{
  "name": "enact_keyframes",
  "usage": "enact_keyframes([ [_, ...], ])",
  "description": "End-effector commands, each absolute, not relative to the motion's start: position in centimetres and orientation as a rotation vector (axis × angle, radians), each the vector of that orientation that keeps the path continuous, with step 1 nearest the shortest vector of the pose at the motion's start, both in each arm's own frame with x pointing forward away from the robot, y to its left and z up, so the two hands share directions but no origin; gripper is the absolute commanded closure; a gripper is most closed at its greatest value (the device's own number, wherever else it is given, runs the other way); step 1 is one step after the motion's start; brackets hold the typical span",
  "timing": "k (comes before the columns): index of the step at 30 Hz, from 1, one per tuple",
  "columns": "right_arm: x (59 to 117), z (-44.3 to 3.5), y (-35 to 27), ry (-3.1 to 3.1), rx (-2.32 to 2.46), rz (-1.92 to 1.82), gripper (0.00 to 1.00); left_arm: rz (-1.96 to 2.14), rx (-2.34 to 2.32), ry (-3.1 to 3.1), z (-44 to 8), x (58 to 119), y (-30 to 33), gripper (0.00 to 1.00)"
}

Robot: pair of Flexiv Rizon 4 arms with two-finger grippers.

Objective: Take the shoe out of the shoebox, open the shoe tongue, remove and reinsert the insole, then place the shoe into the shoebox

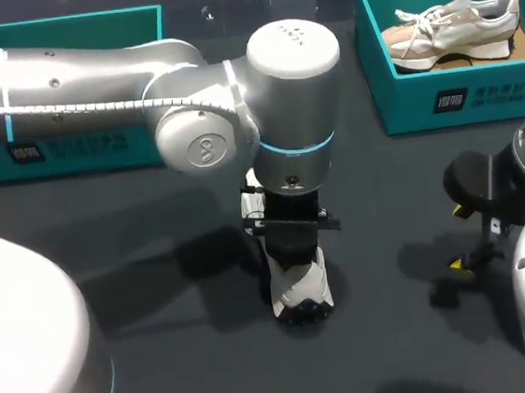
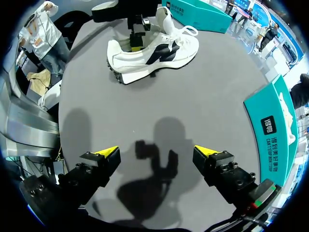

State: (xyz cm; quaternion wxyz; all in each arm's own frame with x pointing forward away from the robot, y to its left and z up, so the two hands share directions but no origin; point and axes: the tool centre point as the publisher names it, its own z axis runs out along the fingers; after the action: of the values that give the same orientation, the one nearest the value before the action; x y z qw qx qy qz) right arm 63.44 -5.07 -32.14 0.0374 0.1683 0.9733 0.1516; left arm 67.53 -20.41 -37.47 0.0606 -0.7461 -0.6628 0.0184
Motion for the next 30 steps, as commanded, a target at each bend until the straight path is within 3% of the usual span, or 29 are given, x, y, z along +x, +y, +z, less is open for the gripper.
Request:
enact_keyframes([
  [1, 63.1, -32.0, -5.1, 2.983, 0.517, 0.463, 0.0, -0.02, -2.242, -2.008, -36.3, 67.5, -20.7, 1.0],
  [15, 63.1, -32.0, -5.1, 2.983, 0.517, 0.463, 0.0, -0.127, -2.119, -2.076, -40.0, 67.7, -18.7, 1.0],
  [22, 63.1, -32.0, -5.1, 2.983, 0.517, 0.463, 0.0, 0.015, -2.072, -2.156, -42.4, 68.3, -18.9, 1.0],
  [30, 63.1, -32.0, -5.1, 2.983, 0.517, 0.463, 0.0, 0.156, -2.107, -2.168, -40.6, 68.0, -19.5, 1.0],
])
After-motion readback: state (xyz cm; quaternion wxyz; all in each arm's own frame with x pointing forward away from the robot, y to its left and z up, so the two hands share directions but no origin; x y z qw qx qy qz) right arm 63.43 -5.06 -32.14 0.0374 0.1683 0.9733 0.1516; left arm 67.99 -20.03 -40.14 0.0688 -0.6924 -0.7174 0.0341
